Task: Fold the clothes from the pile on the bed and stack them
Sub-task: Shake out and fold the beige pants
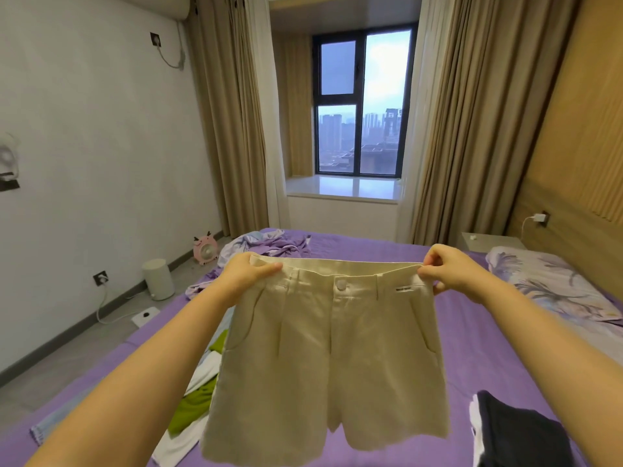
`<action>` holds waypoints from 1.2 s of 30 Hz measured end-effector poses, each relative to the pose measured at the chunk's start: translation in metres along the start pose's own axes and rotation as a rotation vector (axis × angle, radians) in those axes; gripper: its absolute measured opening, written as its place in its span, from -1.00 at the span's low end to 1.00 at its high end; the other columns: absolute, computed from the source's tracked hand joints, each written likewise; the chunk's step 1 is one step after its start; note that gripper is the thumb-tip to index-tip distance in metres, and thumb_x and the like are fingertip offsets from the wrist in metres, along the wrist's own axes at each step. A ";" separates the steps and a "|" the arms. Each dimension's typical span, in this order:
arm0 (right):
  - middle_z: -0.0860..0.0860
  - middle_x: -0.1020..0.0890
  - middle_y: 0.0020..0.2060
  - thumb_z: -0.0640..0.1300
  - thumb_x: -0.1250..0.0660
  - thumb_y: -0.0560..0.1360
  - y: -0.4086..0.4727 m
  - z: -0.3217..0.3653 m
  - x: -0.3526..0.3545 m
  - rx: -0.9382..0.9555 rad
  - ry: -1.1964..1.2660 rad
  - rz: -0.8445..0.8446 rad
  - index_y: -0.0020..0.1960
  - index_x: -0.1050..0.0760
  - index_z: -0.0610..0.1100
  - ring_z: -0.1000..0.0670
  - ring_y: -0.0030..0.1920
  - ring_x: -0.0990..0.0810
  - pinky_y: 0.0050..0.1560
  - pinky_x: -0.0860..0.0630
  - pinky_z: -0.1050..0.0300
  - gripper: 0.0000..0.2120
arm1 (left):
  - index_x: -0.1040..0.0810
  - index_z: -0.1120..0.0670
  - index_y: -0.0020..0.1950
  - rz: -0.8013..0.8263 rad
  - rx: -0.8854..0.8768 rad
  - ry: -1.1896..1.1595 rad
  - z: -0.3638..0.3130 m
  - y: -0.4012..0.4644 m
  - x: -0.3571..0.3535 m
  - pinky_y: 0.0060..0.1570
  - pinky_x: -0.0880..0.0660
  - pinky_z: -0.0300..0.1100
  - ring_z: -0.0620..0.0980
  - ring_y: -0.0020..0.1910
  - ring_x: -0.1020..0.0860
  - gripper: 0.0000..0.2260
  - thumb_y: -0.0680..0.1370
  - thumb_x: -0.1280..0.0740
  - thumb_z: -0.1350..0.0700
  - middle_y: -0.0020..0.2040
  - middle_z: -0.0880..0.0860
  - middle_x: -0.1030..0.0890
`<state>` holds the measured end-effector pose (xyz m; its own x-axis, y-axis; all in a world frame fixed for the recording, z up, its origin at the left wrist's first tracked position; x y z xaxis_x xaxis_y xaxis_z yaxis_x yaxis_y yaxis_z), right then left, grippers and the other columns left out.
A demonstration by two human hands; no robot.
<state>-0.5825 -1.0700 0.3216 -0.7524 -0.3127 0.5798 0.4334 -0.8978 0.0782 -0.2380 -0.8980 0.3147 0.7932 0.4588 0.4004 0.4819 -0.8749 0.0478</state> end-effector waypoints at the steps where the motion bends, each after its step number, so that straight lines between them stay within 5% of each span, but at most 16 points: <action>1: -0.15 -0.55 -0.24 -0.35 -0.34 0.43 0.001 0.001 -0.004 -0.032 0.081 0.003 -0.12 -0.46 -0.22 -0.06 -0.26 -0.57 -0.41 -0.55 0.17 -0.91 | -0.55 0.11 -0.07 -0.033 0.002 -0.016 -0.003 -0.001 0.000 -0.02 -0.55 0.13 0.08 -0.19 -0.54 -0.74 0.44 -0.48 -0.04 -0.17 0.18 -0.55; 5: -0.13 -0.53 -0.32 -0.37 -0.28 0.44 -0.003 0.008 -0.034 -0.183 0.349 0.058 -0.18 -0.49 -0.26 -0.03 -0.37 -0.55 -0.41 -0.56 0.17 -0.94 | -0.47 0.15 -0.31 -0.066 0.045 -0.081 -0.010 -0.008 -0.013 -0.39 -0.43 -0.17 0.05 -0.35 -0.50 -0.69 0.47 -0.46 -0.01 -0.35 0.11 -0.51; 9: -0.19 -0.55 -0.36 -0.40 -0.28 0.45 -0.014 0.027 -0.068 -0.267 0.583 0.082 -0.25 -0.49 -0.30 -0.09 -0.40 -0.57 -0.44 -0.57 0.13 -0.89 | -0.33 0.08 -0.35 0.067 0.115 -0.243 -0.011 -0.015 -0.047 -0.42 -0.28 -0.22 -0.05 -0.47 -0.46 -0.66 0.50 -0.43 0.09 -0.37 0.10 -0.39; 11: -0.20 -0.56 -0.36 -0.41 -0.27 0.46 -0.021 0.043 -0.087 -0.255 0.650 0.130 -0.23 -0.49 -0.31 -0.09 -0.40 -0.59 -0.43 -0.58 0.11 -0.89 | -0.40 0.13 -0.26 0.150 0.121 -0.325 -0.016 -0.019 -0.066 -0.44 -0.28 -0.24 -0.04 -0.37 -0.48 -0.77 0.51 -0.42 0.15 -0.31 0.12 -0.41; 15: -0.16 -0.61 -0.37 -0.40 -0.31 0.47 -0.034 0.074 -0.119 -0.172 0.681 0.219 -0.19 -0.51 -0.30 -0.08 -0.36 -0.64 -0.26 -0.66 -0.02 -0.92 | -0.57 0.20 -0.06 0.278 0.049 -0.452 -0.037 -0.031 -0.095 -0.15 -0.51 -0.14 -0.01 -0.22 -0.58 -0.94 0.51 -0.40 0.23 -0.19 0.10 -0.60; 21: -0.26 -0.64 -0.19 -0.42 -0.32 0.44 -0.039 0.088 -0.118 -0.137 0.743 0.117 0.03 -0.49 -0.39 -0.10 -0.28 -0.68 -0.28 -0.65 0.02 -0.83 | -0.59 0.26 0.15 0.263 -0.118 -0.318 -0.055 -0.040 -0.097 0.19 -0.44 0.19 0.25 0.04 -0.58 -0.74 0.53 -0.39 0.13 0.07 0.31 -0.62; 27: -0.24 -0.66 -0.17 -0.38 -0.39 0.44 -0.039 0.097 -0.104 -0.060 0.720 0.061 -0.15 -0.57 -0.33 -0.12 -0.20 -0.68 -0.20 -0.65 0.08 -0.99 | -0.59 0.19 0.15 0.322 -0.244 -0.136 -0.072 -0.048 -0.098 -0.05 -0.54 -0.19 0.00 -0.03 -0.59 -0.72 0.50 -0.42 0.07 0.02 0.19 -0.64; 31: -0.23 -0.65 -0.04 -0.32 -0.39 0.48 -0.041 0.102 -0.104 0.031 0.683 0.135 0.01 -0.55 -0.31 -0.13 -0.06 -0.68 -0.10 -0.65 0.09 -0.87 | -0.53 0.29 0.06 0.161 -0.320 0.110 -0.076 -0.044 -0.091 -0.04 -0.50 0.02 0.01 -0.13 -0.48 -0.72 0.46 -0.47 0.16 -0.08 0.19 -0.55; 36: 0.03 -0.57 0.09 -0.24 -0.45 0.44 -0.041 0.076 -0.074 0.184 0.486 -0.116 0.14 -0.48 -0.07 0.01 0.17 -0.53 0.11 -0.49 0.15 -0.68 | -0.56 0.25 0.12 0.227 -0.214 -0.158 -0.064 -0.042 -0.089 0.01 -0.56 -0.05 0.02 -0.07 -0.59 -0.83 0.58 -0.31 0.22 -0.03 0.16 -0.62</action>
<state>-0.5068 -0.9868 0.3378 -0.9246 -0.3616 0.1198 0.3809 -0.8792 0.2861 -0.3528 -0.9124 0.3354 0.9272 0.2523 0.2768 0.2108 -0.9625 0.1710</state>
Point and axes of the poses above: each hand's wrist, its own y-axis towards the middle knuckle, its own x-axis out of the back of the hand, z = x × y, the point moved 10 cm from there along y, towards the middle knuckle
